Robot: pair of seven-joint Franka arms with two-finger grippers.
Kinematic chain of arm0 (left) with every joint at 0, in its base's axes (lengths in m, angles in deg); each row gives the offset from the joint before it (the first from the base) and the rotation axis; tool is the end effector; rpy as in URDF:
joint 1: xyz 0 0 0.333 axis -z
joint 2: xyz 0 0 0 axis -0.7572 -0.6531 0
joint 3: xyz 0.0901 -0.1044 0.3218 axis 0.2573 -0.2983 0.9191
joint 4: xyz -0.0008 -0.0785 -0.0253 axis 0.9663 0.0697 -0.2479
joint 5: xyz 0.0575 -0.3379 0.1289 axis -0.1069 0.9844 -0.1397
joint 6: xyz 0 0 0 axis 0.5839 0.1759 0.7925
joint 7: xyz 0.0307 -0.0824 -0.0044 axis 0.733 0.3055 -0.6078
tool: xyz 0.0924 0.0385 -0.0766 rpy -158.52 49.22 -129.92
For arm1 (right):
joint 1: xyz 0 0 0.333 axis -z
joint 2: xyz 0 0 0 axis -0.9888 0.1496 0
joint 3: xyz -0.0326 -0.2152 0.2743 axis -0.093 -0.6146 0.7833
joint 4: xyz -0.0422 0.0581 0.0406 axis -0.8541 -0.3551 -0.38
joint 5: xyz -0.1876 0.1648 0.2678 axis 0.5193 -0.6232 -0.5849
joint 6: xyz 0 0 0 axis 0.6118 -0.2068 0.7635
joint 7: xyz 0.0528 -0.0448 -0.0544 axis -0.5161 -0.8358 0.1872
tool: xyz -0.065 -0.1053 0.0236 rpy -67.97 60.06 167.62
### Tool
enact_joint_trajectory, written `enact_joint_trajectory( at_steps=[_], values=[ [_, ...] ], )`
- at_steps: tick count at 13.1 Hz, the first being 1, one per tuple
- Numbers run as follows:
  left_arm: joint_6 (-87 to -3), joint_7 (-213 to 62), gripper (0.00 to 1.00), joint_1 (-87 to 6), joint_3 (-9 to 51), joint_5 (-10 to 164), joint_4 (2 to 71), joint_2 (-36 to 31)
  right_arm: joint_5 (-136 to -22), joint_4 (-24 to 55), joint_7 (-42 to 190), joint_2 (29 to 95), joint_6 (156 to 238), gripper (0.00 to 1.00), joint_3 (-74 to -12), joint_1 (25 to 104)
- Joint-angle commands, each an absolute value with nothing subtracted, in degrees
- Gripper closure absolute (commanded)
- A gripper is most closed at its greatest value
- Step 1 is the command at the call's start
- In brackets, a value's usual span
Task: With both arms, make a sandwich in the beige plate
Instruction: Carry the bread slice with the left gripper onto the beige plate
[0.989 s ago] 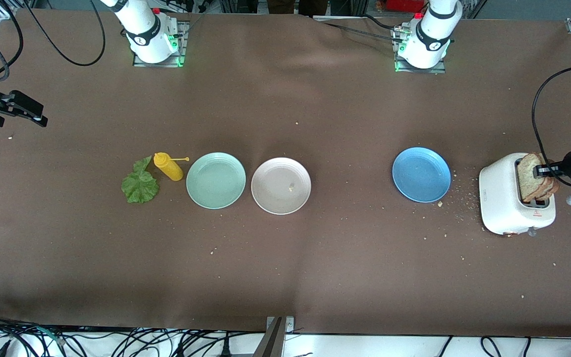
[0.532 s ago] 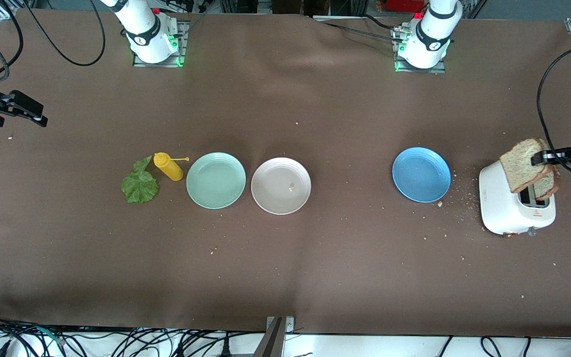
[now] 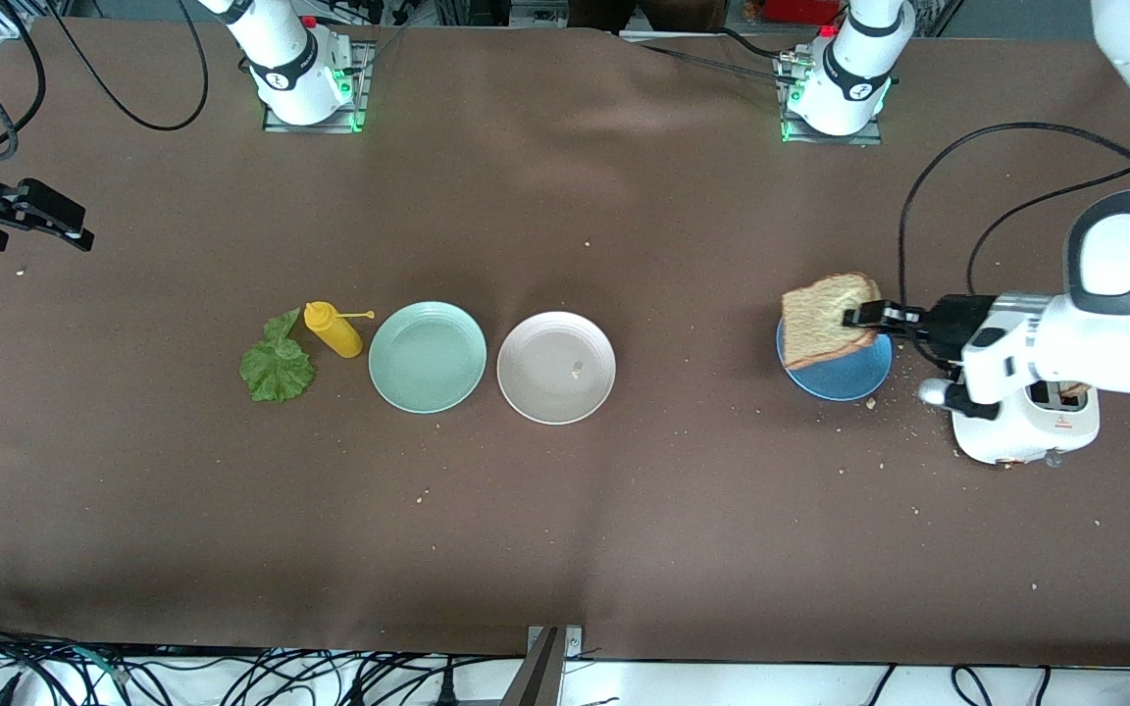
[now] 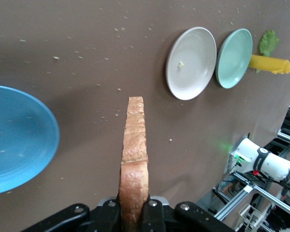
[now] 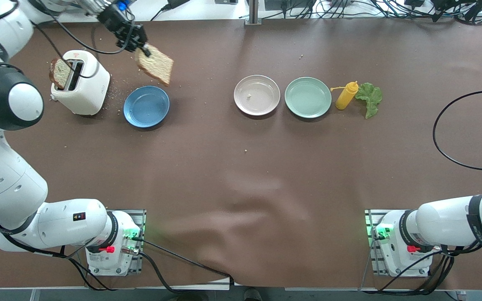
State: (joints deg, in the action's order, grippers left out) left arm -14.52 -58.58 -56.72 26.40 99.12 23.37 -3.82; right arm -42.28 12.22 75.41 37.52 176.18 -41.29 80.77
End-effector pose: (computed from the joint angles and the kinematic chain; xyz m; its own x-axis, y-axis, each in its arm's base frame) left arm 0.6152 -0.1007 0.4175 0.9044 -0.2761 -0.3251 -0.0103 -0.7762 0.6305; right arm 0.5265 -0.0279 0.6149 0.9999 0.0126 0.0036 0.0126 -0.9999 0.0001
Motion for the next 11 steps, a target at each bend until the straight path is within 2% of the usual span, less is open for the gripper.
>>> enact_joint_trajectory(
  at_steps=[1,11],
  values=[
    [-14.4,-61.6,1.0,-52.8,26.6,106.4,21.0,-10.3,-43.0,10.9,75.2,38.1,175.1,0.0,-41.5,80.8],
    [-40.3,-63.3,1.0,-34.6,26.6,114.9,20.2,-16.5,-43.0,10.9,75.2,38.0,175.1,0.0,-41.5,80.8]
  ],
)
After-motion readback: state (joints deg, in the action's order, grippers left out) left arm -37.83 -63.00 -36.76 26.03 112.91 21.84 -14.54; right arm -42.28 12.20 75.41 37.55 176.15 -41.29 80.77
